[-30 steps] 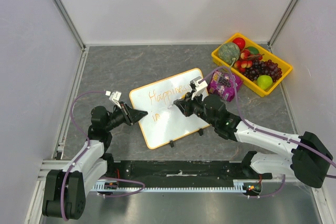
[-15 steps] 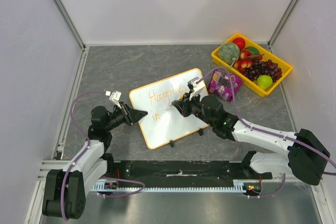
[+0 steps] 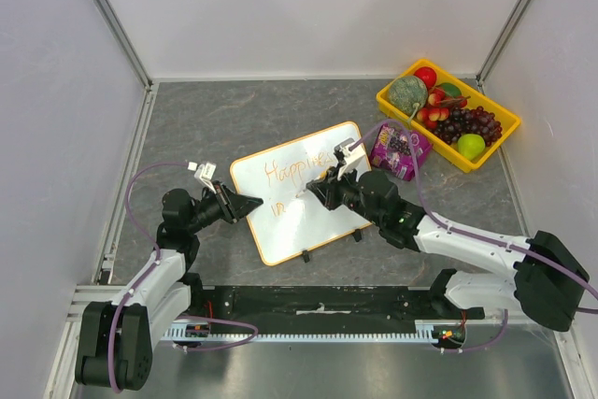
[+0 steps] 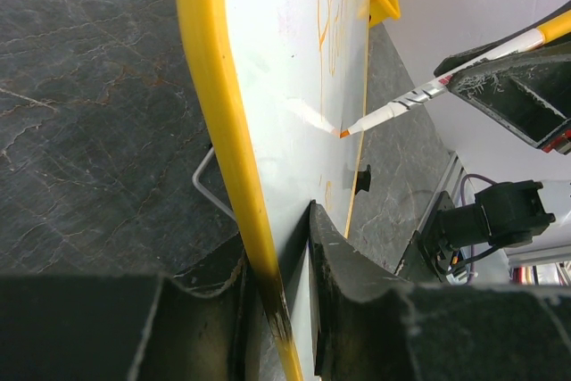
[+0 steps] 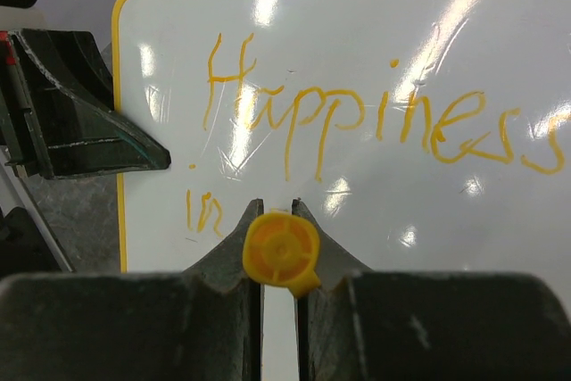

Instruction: Write a sentence on the whiteboard

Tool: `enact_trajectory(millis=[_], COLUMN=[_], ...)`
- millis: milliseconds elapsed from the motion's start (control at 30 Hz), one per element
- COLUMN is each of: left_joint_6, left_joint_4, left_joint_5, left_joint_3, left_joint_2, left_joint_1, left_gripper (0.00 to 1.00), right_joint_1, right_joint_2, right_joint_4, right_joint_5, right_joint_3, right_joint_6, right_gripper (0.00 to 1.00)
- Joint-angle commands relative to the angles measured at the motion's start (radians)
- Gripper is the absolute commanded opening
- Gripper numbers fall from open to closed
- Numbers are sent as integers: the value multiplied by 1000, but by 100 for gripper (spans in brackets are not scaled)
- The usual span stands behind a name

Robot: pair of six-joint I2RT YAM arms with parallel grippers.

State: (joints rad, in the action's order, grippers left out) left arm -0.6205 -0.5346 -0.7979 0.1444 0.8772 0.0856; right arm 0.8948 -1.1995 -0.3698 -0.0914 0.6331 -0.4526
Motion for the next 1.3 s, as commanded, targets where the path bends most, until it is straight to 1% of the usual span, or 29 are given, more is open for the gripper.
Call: enact_trajectory(millis=[0,333,433,567,767,900,1133,1267], left_joint_6=[76,73,74,74,73,74,74,73], left_joint_4=[-13,-13,-11,-13,-13,-13,-11,-10], left_joint_5=[-1,-1,0,-1,-1,0,-1,-1], left_joint_3=[1,0,0,1,0,0,0,1], left_joint_2=[5,3,3,6,3,2,3,5], left_joint_1=[6,8,8,6,6,6,6,6], left_gripper=[2,2,2,2,2,2,2,2], right_joint_1=[3,3,3,4,4,3,-34,-46], right_joint_2=[20,46,49,43,31,43,81,106], right_joint_4=[51,72,68,28,-14,-32,-58,-28], right_joint_5=[-16,-21,2,44,48,30,85,49], right_joint_3=[-16,-44,-47,-53,-41,-30,-18,-9], right_joint_6=[29,40,37,14,-27,-50,-90,-75], right_gripper=[0,0,0,0,0,0,0,0])
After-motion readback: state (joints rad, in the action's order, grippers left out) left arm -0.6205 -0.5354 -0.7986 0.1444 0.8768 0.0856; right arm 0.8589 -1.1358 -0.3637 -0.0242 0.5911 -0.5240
